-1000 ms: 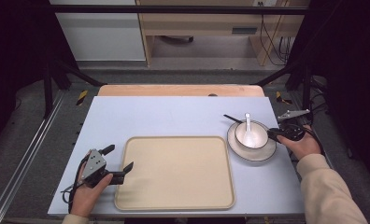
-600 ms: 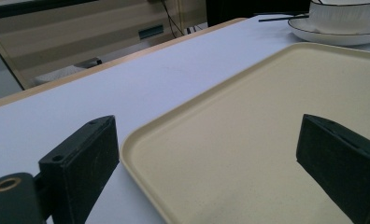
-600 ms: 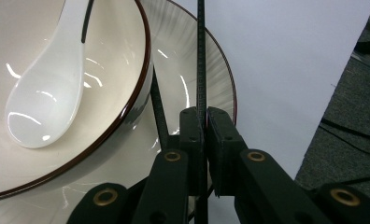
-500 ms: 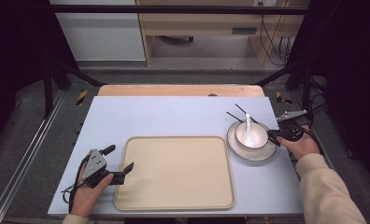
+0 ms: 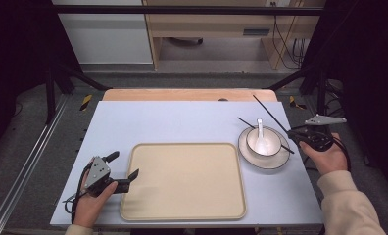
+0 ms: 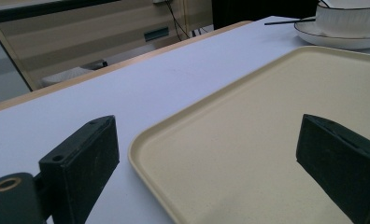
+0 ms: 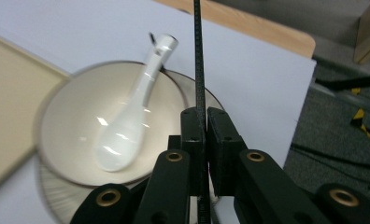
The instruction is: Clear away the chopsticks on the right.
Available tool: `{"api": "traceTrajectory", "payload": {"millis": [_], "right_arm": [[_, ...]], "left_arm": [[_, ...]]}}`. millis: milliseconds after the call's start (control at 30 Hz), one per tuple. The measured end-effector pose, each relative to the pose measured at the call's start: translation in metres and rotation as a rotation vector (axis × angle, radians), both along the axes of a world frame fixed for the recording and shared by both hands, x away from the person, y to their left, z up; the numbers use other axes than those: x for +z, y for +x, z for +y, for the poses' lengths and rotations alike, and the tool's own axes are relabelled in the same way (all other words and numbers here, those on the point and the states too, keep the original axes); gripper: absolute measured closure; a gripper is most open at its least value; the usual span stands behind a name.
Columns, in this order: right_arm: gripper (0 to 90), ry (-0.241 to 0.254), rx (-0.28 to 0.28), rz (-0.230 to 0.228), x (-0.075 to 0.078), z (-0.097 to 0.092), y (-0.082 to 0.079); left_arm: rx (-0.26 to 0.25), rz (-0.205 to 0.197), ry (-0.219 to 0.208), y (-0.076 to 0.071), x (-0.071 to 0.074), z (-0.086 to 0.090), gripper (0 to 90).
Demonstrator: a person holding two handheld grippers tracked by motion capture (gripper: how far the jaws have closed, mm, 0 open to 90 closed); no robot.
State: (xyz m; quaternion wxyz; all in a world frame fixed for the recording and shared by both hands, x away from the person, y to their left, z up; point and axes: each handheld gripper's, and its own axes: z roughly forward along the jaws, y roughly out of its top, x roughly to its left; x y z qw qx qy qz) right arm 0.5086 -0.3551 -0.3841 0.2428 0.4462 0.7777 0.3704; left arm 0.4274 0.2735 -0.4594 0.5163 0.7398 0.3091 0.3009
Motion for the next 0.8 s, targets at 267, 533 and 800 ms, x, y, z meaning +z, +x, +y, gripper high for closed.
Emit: {"api": "traceTrajectory", "payload": {"millis": [267,533,800], "right_arm": [[85.7,-0.016,0.101,-0.075,0.027,0.067,-0.061],[85.7,-0.058,0.206,-0.053,-0.002,0.140,-0.098],[85.7,-0.029,0.252,0.054,-0.034,0.187,-0.108]], "left_arm": [[0.012,-0.003,0.004,0.000,0.001,0.002,5.6],[0.024,-0.013,-0.008,-0.002,0.002,0.006,5.6],[0.027,-0.016,-0.013,-0.001,0.003,0.005,5.6]]}}
